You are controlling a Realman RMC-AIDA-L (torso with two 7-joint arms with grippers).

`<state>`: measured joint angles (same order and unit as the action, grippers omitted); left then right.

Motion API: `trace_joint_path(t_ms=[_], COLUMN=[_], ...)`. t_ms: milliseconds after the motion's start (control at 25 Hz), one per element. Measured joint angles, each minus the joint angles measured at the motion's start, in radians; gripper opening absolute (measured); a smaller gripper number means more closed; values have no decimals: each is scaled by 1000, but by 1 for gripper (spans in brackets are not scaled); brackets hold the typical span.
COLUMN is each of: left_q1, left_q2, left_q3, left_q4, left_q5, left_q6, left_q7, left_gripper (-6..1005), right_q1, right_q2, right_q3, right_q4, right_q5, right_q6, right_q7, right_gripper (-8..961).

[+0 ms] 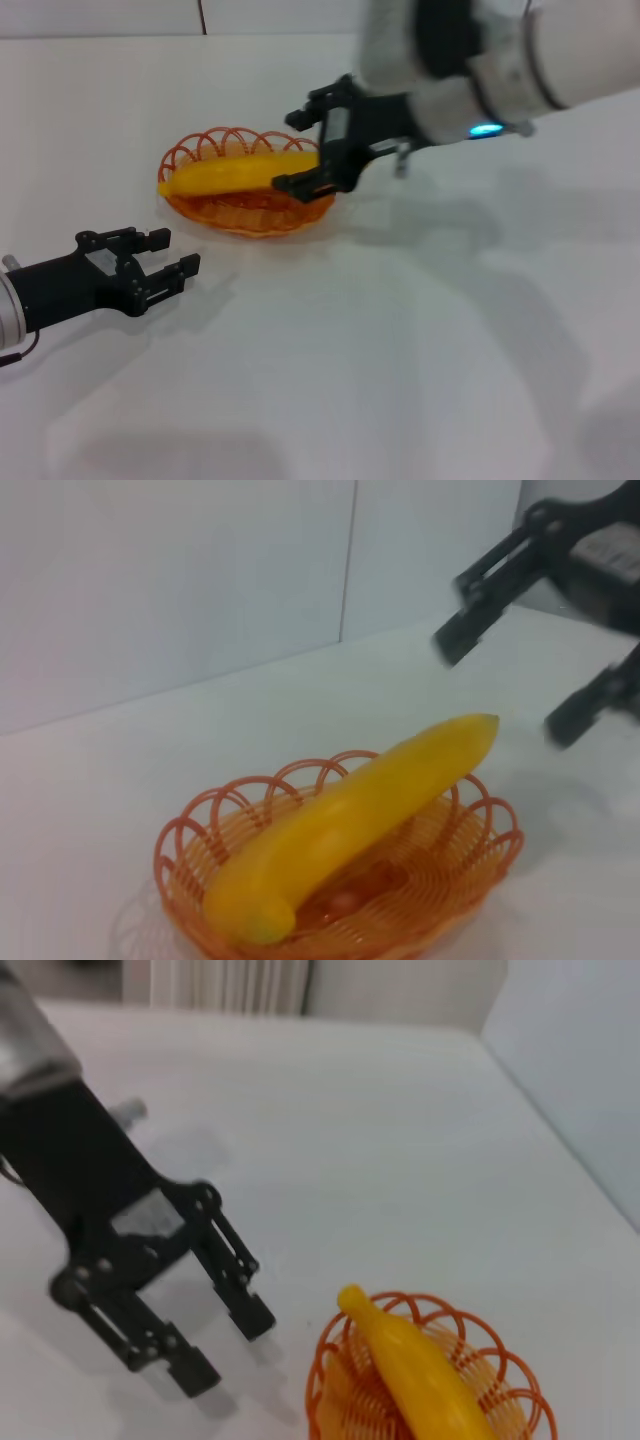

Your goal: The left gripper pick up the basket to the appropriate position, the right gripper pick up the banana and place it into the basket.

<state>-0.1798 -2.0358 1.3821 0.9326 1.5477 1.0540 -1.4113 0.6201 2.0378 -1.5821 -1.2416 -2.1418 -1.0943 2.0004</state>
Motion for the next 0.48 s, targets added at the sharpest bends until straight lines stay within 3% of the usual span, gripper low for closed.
trace_joint_path(t_ms=[200, 480], left_q1=[2, 2], left_q2=[-1, -1], left_q3=[1, 0], left_q4=[0, 0], left_q5=[0, -8], left_q6=[0, 0], left_q7=[0, 0], left_gripper=[525, 525], right_q1=[-44, -43], right_q2=[-1, -5], right_q3=[213, 424], right_q4=[92, 334], right_q5=[127, 166], right_q6=[-144, -219], right_q7=[-185, -368], right_gripper=[750, 748])
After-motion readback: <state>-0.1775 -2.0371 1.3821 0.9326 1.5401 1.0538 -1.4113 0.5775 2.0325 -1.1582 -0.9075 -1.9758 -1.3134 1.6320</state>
